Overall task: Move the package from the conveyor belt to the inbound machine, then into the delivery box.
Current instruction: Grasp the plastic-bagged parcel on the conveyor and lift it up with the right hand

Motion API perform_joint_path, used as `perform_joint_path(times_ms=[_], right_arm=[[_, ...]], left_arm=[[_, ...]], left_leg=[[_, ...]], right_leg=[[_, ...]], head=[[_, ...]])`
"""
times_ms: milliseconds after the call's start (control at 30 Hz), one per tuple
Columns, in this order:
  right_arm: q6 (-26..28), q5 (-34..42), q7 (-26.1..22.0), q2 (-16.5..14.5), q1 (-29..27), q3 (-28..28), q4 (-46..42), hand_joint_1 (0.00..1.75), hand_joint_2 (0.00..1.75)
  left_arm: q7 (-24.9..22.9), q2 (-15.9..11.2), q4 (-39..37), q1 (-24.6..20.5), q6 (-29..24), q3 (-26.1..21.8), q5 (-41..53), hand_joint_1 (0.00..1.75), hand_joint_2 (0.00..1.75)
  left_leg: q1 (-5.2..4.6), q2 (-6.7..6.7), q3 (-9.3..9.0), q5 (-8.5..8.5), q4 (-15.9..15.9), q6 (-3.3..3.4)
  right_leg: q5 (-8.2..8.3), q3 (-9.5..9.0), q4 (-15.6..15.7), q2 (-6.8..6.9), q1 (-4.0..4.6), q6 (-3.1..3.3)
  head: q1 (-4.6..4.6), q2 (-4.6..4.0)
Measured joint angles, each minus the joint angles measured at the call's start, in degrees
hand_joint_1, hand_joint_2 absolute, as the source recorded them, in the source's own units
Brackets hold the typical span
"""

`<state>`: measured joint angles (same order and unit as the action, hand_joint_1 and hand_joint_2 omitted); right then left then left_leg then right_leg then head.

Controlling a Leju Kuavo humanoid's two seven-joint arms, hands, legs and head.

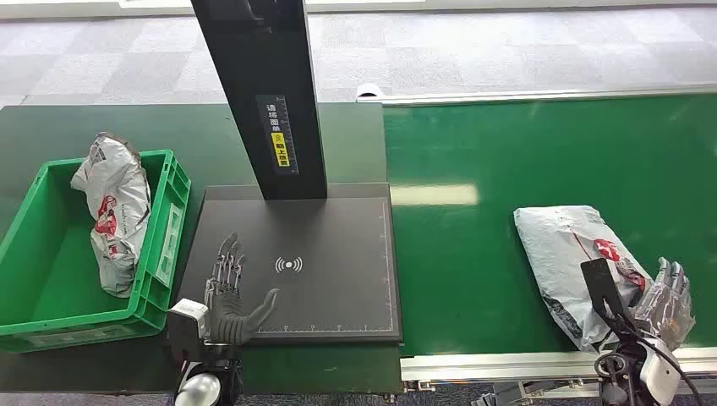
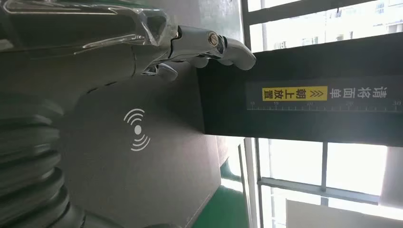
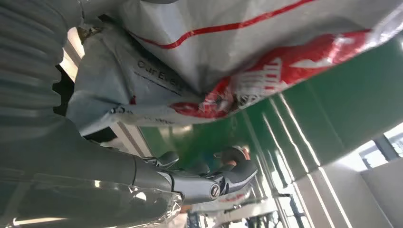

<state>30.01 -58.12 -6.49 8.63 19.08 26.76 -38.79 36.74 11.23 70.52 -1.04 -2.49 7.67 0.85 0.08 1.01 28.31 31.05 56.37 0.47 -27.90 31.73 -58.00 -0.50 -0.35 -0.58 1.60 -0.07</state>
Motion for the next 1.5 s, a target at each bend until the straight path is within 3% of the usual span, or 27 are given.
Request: perform_joint_path(times_ms=[267, 400, 667, 1000, 1333, 1500], right_arm=[[-0.2, 1.9, -2.4, 0.4, 0.7, 2.7, 6.2, 0.0, 1.75], [-1.4, 2.5, -3.0, 0.4, 0.8, 3.5, 7.5, 1.72, 1.75], [-5.7, 5.4, -7.2, 0.0, 2.9, 3.7, 9.4, 1.75, 1.75], [-6.1, 9.7, -10.1, -1.7, 3.7, 3.0, 6.5, 1.75, 1.75], [-2.6, 12.0, -8.2, -6.5, -4.3, -7.3, -20.6, 1.75, 1.75], [-4.7, 13.6, -8.0, -8.8, -7.1, -14.0, -33.0, 1.75, 1.75]], left_arm=[[-0.4, 0.3, 0.0, 0.0, 0.0, -0.2, 0.0, 0.0, 1.75], [-0.4, 0.3, 0.0, 0.0, 0.0, -0.2, 0.0, 0.0, 1.75], [-0.5, 0.3, -0.2, -1.1, 0.0, -0.3, 0.0, 0.0, 1.75], [-0.6, 0.3, -0.2, -1.2, 0.0, -0.3, 0.4, 0.0, 1.75], [-0.7, 0.4, 0.4, -0.6, -0.3, -0.7, 1.0, 0.0, 1.75], [-0.8, 0.4, 1.1, -0.6, -1.0, -1.0, 1.0, 0.0, 1.75]], left_leg=[[0.01, -0.01, 0.01, 0.0, 0.0, 0.0], [0.0, -0.02, 0.0, -0.01, 0.0, 0.01], [0.0, -0.03, -0.01, -0.03, 0.0, 0.01], [0.0, -0.01, 0.02, -0.06, 0.0, -0.01], [0.01, -0.01, 0.06, -0.06, 0.0, -0.02], [0.01, -0.03, 0.05, -0.07, 0.0, -0.03]], right_leg=[[0.0, -0.01, 0.0, 0.0, 0.0, 0.0], [0.0, -0.01, 0.0, 0.0, -0.01, 0.0], [0.02, -0.01, 0.0, -0.01, -0.01, 0.02], [0.02, -0.01, 0.0, 0.0, -0.01, 0.02], [0.02, 0.03, -0.1, 0.0, 0.0, 0.03], [0.02, 0.04, -0.1, -0.01, 0.0, 0.03]], head=[[-0.01, 0.0], [-0.02, 0.0], [-0.01, 0.0], [-0.01, 0.0], [-0.01, 0.0], [-0.02, 0.0]])
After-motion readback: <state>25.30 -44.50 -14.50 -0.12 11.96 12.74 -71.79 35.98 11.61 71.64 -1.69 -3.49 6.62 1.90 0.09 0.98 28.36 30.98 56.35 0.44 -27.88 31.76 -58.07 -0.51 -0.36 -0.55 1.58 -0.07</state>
